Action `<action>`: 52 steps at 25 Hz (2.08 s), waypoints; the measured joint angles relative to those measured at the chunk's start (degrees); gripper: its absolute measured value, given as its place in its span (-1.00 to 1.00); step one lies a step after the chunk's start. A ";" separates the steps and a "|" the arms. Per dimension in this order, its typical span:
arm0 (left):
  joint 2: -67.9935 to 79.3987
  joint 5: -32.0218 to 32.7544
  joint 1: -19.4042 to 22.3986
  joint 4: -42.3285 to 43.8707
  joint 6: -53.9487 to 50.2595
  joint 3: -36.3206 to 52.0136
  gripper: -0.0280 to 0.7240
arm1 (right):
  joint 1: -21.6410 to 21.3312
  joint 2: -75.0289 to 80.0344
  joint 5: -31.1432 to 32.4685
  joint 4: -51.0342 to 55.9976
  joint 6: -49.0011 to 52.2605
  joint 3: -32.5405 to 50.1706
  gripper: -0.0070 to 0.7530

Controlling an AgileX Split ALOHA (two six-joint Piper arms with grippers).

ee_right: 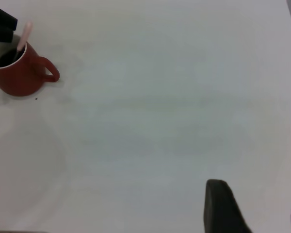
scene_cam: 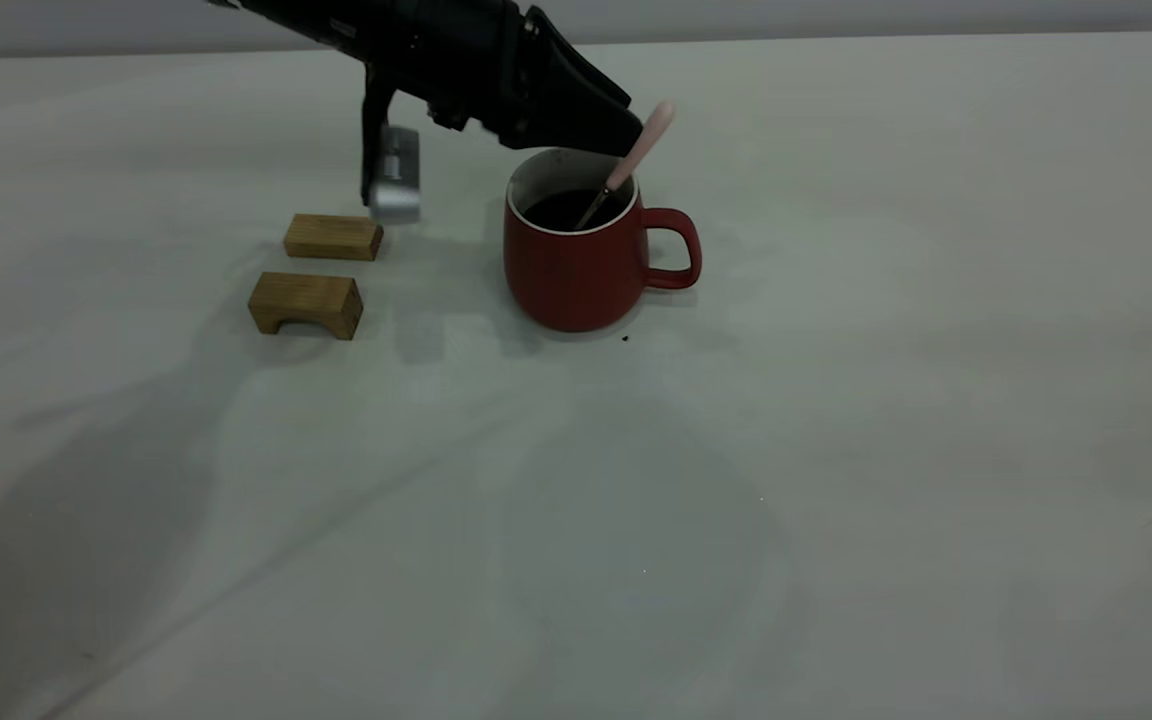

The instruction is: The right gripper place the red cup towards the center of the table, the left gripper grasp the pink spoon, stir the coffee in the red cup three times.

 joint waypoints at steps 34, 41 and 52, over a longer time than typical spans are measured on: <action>-74.10 16.68 -11.31 90.89 53.50 19.43 0.26 | 0.00 0.00 0.00 0.00 0.00 0.00 0.04; -100.06 17.22 -8.31 89.35 52.66 47.00 0.26 | 0.00 0.00 0.00 0.00 0.00 0.00 0.04; -131.32 18.07 4.36 84.83 52.11 67.79 0.26 | 0.00 0.00 0.00 0.00 0.00 0.00 0.04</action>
